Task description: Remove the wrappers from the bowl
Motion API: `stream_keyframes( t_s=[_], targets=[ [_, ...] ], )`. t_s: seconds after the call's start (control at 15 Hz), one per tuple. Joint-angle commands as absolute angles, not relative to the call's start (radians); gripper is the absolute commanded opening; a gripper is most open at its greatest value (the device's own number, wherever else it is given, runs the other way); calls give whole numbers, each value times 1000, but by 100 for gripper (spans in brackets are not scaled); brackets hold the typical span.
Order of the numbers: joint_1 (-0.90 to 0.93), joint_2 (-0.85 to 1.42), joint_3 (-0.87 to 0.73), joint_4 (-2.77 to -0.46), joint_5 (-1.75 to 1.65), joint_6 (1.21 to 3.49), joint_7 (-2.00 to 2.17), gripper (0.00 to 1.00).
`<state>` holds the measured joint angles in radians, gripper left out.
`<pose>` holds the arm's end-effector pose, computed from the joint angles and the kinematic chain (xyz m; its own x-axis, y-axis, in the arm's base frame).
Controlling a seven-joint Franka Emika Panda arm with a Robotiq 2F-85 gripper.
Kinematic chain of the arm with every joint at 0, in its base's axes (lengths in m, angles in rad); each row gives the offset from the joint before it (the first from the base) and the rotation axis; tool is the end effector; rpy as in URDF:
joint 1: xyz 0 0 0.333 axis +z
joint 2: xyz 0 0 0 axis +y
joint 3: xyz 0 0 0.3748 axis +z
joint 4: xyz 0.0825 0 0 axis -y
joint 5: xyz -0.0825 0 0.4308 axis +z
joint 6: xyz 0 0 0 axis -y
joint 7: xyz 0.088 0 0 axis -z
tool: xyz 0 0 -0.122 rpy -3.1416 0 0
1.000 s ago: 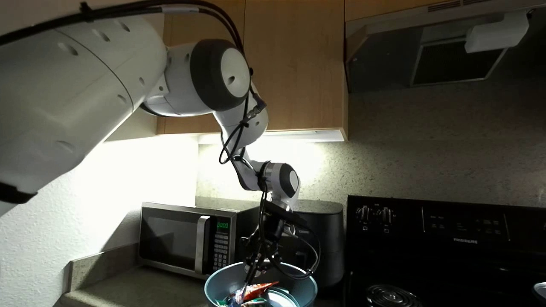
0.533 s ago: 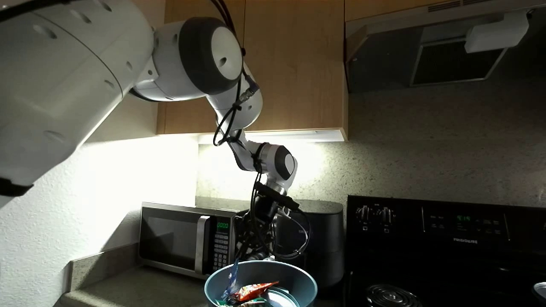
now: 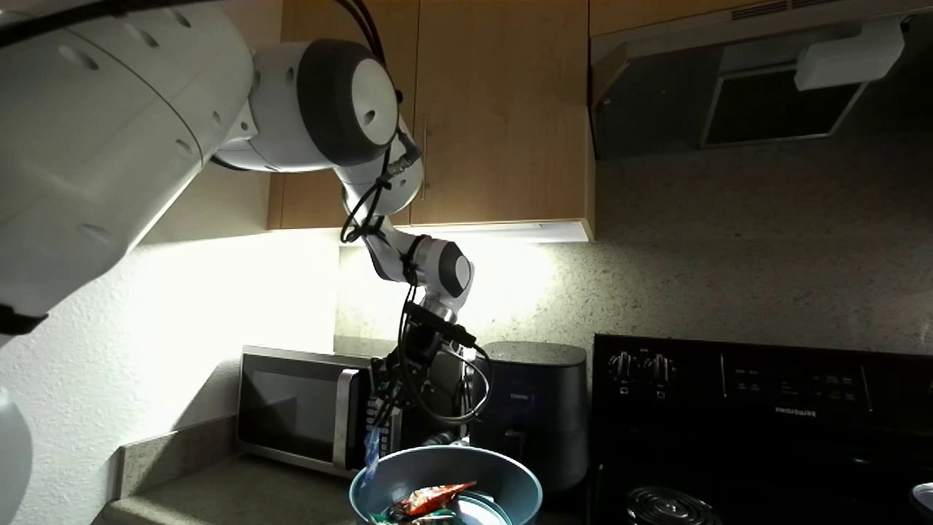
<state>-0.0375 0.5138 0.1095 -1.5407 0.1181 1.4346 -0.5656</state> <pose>0.6750 0.0542 0.3445 0.6839 0.6087 -0.4021 0.4373 -0.7832 -0.4419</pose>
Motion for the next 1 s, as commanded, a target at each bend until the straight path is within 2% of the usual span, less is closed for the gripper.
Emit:
stream_keyframes(
  t_s=[0.0,0.8,0.87,0.93],
  targets=[
    [-2,465,130,-1541,126,1485,-522,8],
    [103,519,138,-1495,52,1527,-412,7],
    [109,523,129,-1497,23,1523,-392,32],
    [94,518,150,-1489,58,1523,-430,7]
  ],
)
